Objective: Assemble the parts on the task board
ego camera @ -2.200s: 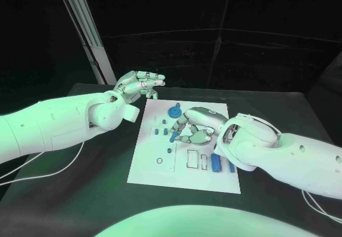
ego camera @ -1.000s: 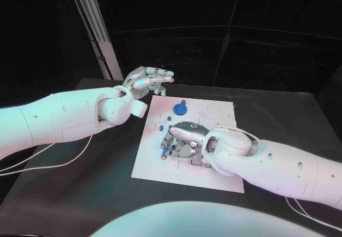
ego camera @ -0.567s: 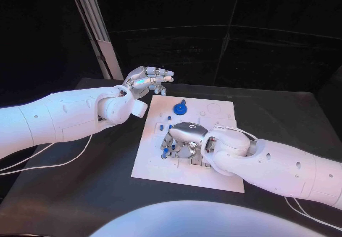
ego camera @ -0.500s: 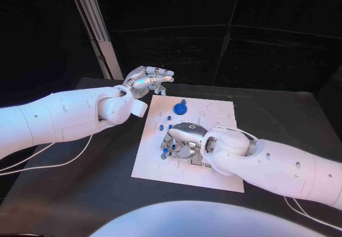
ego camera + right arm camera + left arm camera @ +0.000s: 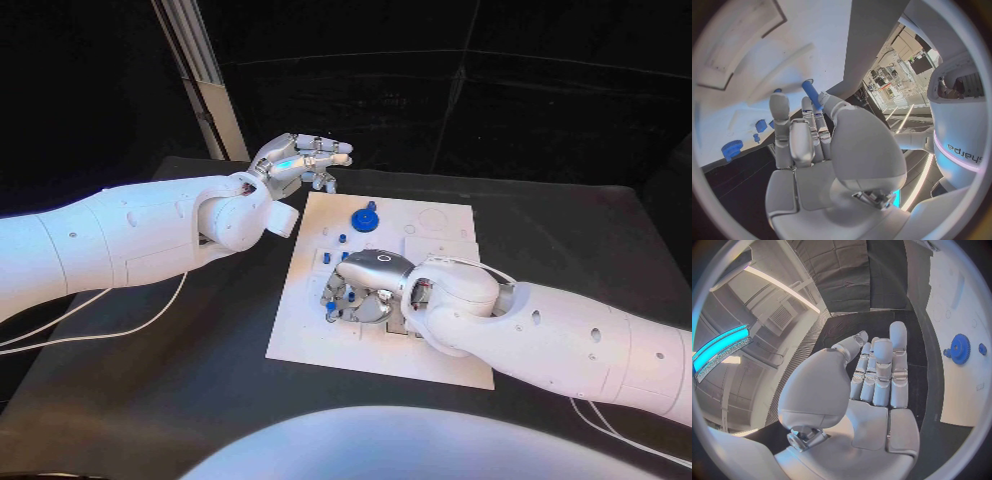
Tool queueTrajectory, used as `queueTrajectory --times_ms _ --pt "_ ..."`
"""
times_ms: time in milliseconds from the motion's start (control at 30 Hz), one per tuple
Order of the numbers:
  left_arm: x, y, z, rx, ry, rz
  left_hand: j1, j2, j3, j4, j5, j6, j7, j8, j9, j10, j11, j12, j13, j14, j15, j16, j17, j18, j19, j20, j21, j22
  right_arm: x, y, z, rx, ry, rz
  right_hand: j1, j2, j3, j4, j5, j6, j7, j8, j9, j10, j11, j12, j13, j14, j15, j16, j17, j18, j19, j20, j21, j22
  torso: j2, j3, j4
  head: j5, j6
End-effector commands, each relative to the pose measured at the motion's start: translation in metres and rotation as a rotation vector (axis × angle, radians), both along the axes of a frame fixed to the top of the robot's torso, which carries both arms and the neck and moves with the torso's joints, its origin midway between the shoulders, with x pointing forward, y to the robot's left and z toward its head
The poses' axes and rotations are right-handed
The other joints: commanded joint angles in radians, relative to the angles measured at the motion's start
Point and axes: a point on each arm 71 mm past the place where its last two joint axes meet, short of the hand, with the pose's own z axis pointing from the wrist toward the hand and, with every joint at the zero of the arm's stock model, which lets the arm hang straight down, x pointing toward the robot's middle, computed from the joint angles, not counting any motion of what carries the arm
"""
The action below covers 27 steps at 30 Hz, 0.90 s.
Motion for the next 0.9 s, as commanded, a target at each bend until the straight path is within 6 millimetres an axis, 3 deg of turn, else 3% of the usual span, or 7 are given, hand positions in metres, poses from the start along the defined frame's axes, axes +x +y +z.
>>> queueTrajectory --times_ms 33,767,900 --pt "0.0000 -0.0010 0.0015 -0.013 -0.004 -0.009 0.002 0.011 -0.006 -0.001 -0.003 -0.001 0.002 0.006 -0.001 -0.006 0.002 0.003 0.002 -0.008 0.000 -0.004 -0.001 0.006 -0.006 0.002 -0.003 -0.001 -0.0020 -0.0006 -0.0050 -0.033 0.003 0.009 0.000 0.006 0.007 -0.002 0.005 0.005 -0.001 0.003 0.001 -0.001 0.002 -0.005 -0.002 0.033 -0.004 0.005 -0.001 -0.001 0.002 -0.001 0.005 -0.001 0.000 -0.0005 0.0002 0.001 -0.001" --pt "-0.0002 -0.0008 0.0014 -0.013 -0.002 -0.011 0.002 0.013 -0.008 -0.001 -0.003 -0.003 0.002 0.007 -0.001 -0.009 0.002 0.007 0.002 -0.010 0.000 -0.004 -0.004 0.006 -0.005 0.003 -0.005 -0.003 -0.0058 0.0021 -0.0071 -0.036 0.000 0.014 -0.001 0.006 0.008 -0.002 0.006 0.004 0.000 0.001 0.001 -0.002 0.003 -0.009 -0.002 0.032 -0.003 0.005 -0.003 0.000 0.000 0.000 0.004 -0.004 -0.001 -0.0007 0.0002 0.004 -0.002" --pt "-0.0002 -0.0006 0.0013 -0.012 -0.002 -0.010 0.002 0.013 -0.008 -0.001 -0.003 -0.003 0.002 0.007 -0.001 -0.009 0.002 0.007 0.002 -0.010 0.000 -0.004 -0.004 0.006 -0.005 0.003 -0.005 -0.003 -0.0041 0.0008 -0.0086 -0.050 -0.001 -0.001 -0.015 -0.007 0.007 0.002 0.003 -0.023 0.010 -0.014 -0.005 -0.026 0.013 -0.028 -0.003 0.029 0.005 0.004 -0.008 0.000 -0.008 0.004 -0.001 -0.012 -0.001 -0.0008 0.0002 0.004 -0.001"
